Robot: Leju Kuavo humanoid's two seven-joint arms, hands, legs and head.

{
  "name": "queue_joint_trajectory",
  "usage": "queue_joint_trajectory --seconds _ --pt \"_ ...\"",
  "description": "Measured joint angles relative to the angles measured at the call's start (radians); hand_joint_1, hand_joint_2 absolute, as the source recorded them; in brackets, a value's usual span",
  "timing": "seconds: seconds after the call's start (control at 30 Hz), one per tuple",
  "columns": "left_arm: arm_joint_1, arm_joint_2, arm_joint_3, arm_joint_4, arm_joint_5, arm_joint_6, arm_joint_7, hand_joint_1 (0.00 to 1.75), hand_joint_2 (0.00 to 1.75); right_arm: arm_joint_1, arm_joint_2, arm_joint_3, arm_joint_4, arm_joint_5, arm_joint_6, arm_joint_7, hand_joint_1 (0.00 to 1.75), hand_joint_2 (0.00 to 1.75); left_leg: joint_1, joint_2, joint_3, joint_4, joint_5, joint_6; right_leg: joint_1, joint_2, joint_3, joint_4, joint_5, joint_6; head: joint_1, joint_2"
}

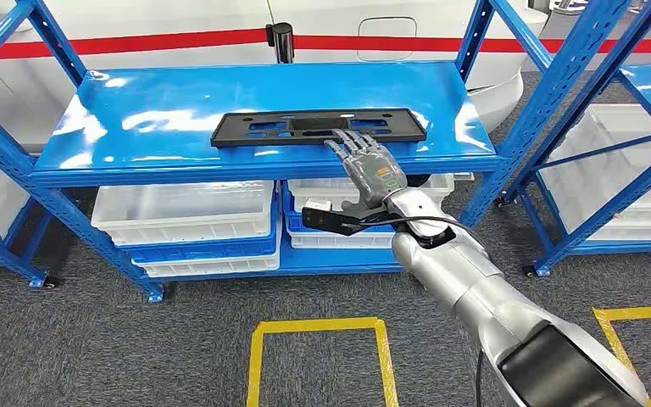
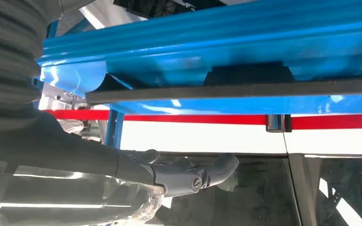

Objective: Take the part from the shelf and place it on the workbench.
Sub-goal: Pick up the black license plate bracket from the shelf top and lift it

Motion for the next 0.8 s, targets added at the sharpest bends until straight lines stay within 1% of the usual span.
queue_joint_trajectory --seconds 0.13,0.23,0.3,0.37,0.4,0.43,0.47,0.5,0.53,0.57,0.6,0.63,0.67,0.7,0.73,0.77,0.8 --pt "-0.002 0.000 0.000 0.000 0.002 0.000 0.000 0.00 0.00 -0.004 -0.001 0.000 0.000 0.002 0.001 0.006 0.00 1.75 -0.002 0.000 -0.001 0.001 0.000 0.001 -0.004 0.000 0.000 0.000 0.001 0.002 0.000 0.000" --pt "-0.003 0.002 0.000 0.000 0.005 0.001 0.000 0.00 0.00 -0.006 -0.002 -0.002 0.000 0.003 0.002 0.009 0.00 1.75 -0.005 0.000 -0.003 0.003 -0.001 0.003 -0.008 0.000 0.000 -0.001 0.004 0.006 0.000 0.000" --pt "-0.004 0.004 0.000 0.000 0.008 0.001 0.000 0.00 0.00 -0.007 -0.005 -0.003 0.000 0.004 0.002 0.008 0.00 1.75 -0.007 0.000 -0.005 0.002 -0.003 0.011 -0.010 0.000 0.001 0.003 0.008 0.012 0.000 0.000" --pt "-0.004 0.006 0.000 0.000 0.010 0.002 0.000 0.00 0.00 -0.008 -0.008 -0.003 0.000 0.008 0.002 0.007 0.00 1.75 -0.005 0.000 0.000 -0.002 -0.005 0.025 -0.010 -0.001 -0.007 0.018 0.007 0.017 0.000 0.000" --pt "-0.005 0.007 0.000 0.000 0.011 0.002 0.000 0.00 0.00 -0.010 -0.010 -0.004 -0.001 0.009 0.002 0.006 0.00 1.75 -0.003 0.001 0.003 -0.004 -0.005 0.031 -0.009 -0.002 -0.020 0.043 -0.003 0.015 0.001 0.000" --pt "-0.005 0.007 0.000 0.000 0.012 0.002 0.001 0.00 0.00 -0.012 -0.011 -0.005 -0.001 0.011 0.002 0.006 0.00 1.75 -0.001 0.002 0.008 -0.004 -0.005 0.035 -0.008 -0.002 -0.044 0.084 -0.021 0.009 0.002 0.000" --pt "-0.005 0.007 0.000 0.000 0.013 0.002 0.001 0.00 0.00 -0.014 -0.013 -0.006 -0.002 0.013 0.004 0.006 0.00 1.75 0.000 0.003 0.008 -0.004 -0.005 0.037 -0.008 -0.003 -0.078 0.146 -0.046 0.003 0.003 0.000" --pt "-0.005 0.007 0.000 0.000 0.013 0.002 0.002 0.00 0.00 -0.015 -0.014 -0.007 -0.002 0.015 0.006 0.006 0.00 1.75 0.000 0.005 0.009 -0.004 -0.006 0.039 -0.007 -0.003 -0.118 0.221 -0.071 -0.002 0.003 0.000" --pt "-0.005 0.008 0.000 0.000 0.014 0.002 0.002 0.00 0.00 -0.015 -0.016 -0.007 -0.002 0.017 0.008 0.006 0.00 1.75 0.000 0.005 0.010 -0.003 -0.007 0.039 -0.004 -0.003 -0.155 0.286 -0.091 -0.004 0.003 0.000" --pt "-0.005 0.008 0.001 0.000 0.015 0.002 0.002 0.00 0.00 -0.013 -0.018 -0.006 -0.001 0.020 0.010 0.006 0.00 1.75 -0.001 0.005 0.012 -0.003 -0.010 0.038 -0.002 -0.003 -0.179 0.323 -0.099 -0.003 0.004 0.000" --pt "-0.005 0.007 0.001 0.000 0.016 0.002 0.003 0.00 0.00 -0.012 -0.020 -0.006 -0.001 0.021 0.011 0.006 0.00 1.75 -0.001 0.004 0.016 -0.003 -0.014 0.037 0.002 -0.003 -0.183 0.321 -0.093 -0.001 0.004 0.000" --pt "-0.005 0.007 0.001 0.000 0.016 0.002 0.004 0.00 0.00 -0.012 -0.021 -0.006 -0.001 0.021 0.011 0.006 0.00 1.75 -0.002 0.003 0.022 -0.002 -0.019 0.034 0.006 -0.003 -0.165 0.276 -0.071 0.002 0.004 0.000" --pt "-0.004 0.006 0.001 0.000 0.016 0.002 0.004 0.00 0.00 -0.012 -0.023 -0.007 -0.001 0.021 0.011 0.006 0.00 1.75 -0.002 0.002 0.030 -0.003 -0.027 0.030 0.010 -0.005 -0.130 0.199 -0.037 0.004 0.005 0.000" --pt "-0.005 0.005 0.001 0.000 0.016 0.002 0.005 0.00 0.00 -0.013 -0.023 -0.007 -0.001 0.021 0.010 0.007 0.00 1.75 -0.002 0.003 0.038 -0.002 -0.035 0.026 0.014 -0.008 -0.096 0.122 -0.010 0.001 0.004 0.000" --pt "-0.006 0.005 0.001 0.000 0.016 0.002 0.006 0.00 0.00 -0.014 -0.023 -0.007 -0.001 0.021 0.010 0.008 0.00 1.75 -0.003 0.004 0.044 -0.002 -0.043 0.021 0.019 -0.011 -0.068 0.062 0.003 -0.009 0.004 0.000" --pt "-0.007 0.004 0.001 0.000 0.017 0.002 0.008 0.00 0.00 -0.015 -0.022 -0.007 -0.001 0.021 0.010 0.008 0.00 1.75 -0.004 0.006 0.047 -0.003 -0.050 0.014 0.023 -0.013 -0.051 0.027 0.008 -0.021 0.003 0.000" --pt "-0.008 0.004 0.001 0.000 0.017 0.002 0.009 0.00 0.00 -0.016 -0.022 -0.007 -0.001 0.021 0.010 0.009 0.00 1.75 -0.004 0.008 0.049 0.000 -0.054 0.009 0.026 -0.013 -0.045 0.017 0.001 -0.034 0.002 0.000"
